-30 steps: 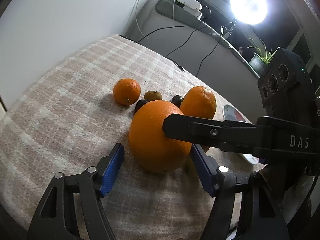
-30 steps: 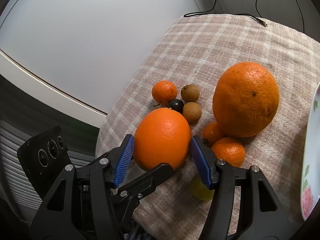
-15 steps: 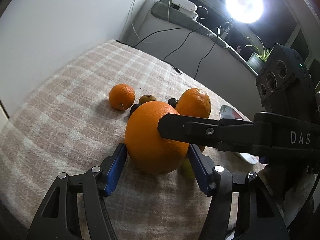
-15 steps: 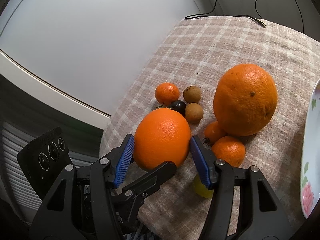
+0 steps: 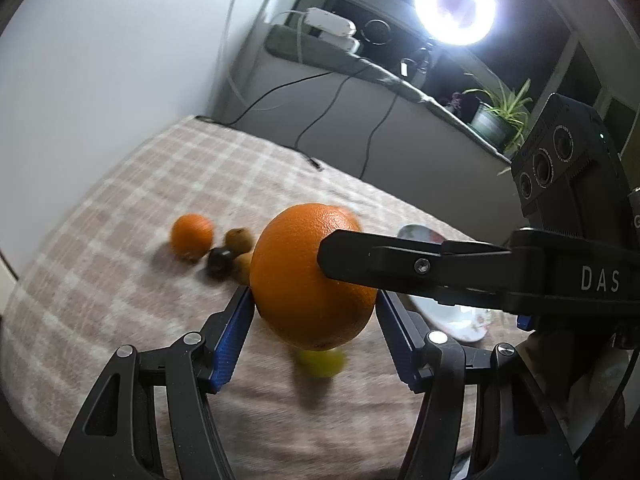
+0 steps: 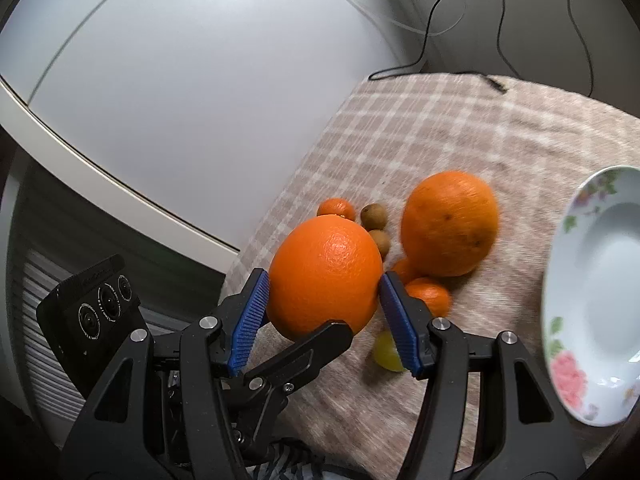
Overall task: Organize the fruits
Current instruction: 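Close the right tool on the large orange and lift it, then carry the orange with the right tool and lower it onto the plate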
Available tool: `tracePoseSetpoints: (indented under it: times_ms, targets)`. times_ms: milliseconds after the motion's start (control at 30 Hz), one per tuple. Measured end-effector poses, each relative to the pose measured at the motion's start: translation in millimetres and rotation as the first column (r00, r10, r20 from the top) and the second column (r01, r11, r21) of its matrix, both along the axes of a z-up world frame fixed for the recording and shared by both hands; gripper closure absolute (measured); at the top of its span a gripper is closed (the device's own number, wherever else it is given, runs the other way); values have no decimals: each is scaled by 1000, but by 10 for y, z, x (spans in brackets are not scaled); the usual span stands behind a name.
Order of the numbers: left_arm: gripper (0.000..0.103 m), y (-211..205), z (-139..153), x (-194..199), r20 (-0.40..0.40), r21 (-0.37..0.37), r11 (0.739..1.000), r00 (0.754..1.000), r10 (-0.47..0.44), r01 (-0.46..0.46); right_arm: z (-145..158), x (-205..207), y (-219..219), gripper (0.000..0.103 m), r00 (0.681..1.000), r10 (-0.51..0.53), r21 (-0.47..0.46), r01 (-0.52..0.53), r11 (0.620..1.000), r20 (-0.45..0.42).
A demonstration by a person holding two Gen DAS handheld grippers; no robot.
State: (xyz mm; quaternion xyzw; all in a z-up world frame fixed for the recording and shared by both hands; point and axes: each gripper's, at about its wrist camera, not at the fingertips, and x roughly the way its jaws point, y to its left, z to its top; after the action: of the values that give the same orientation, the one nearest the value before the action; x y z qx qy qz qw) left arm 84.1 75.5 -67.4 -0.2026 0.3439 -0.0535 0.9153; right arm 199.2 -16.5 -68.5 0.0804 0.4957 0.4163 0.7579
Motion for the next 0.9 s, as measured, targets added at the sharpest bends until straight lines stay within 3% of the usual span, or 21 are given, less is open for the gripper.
tracePoseSetpoints:
  times_ms: [467, 900]
  targets:
    - [40, -652, 138, 377, 27, 22, 993, 993, -118, 118, 241, 144, -867, 42, 993, -113, 31, 112, 993, 35]
    - [40, -1221, 3, 815, -15, 23, 975, 975, -222, 222, 65, 468, -1590, 42, 973, -233, 35, 233, 972, -5]
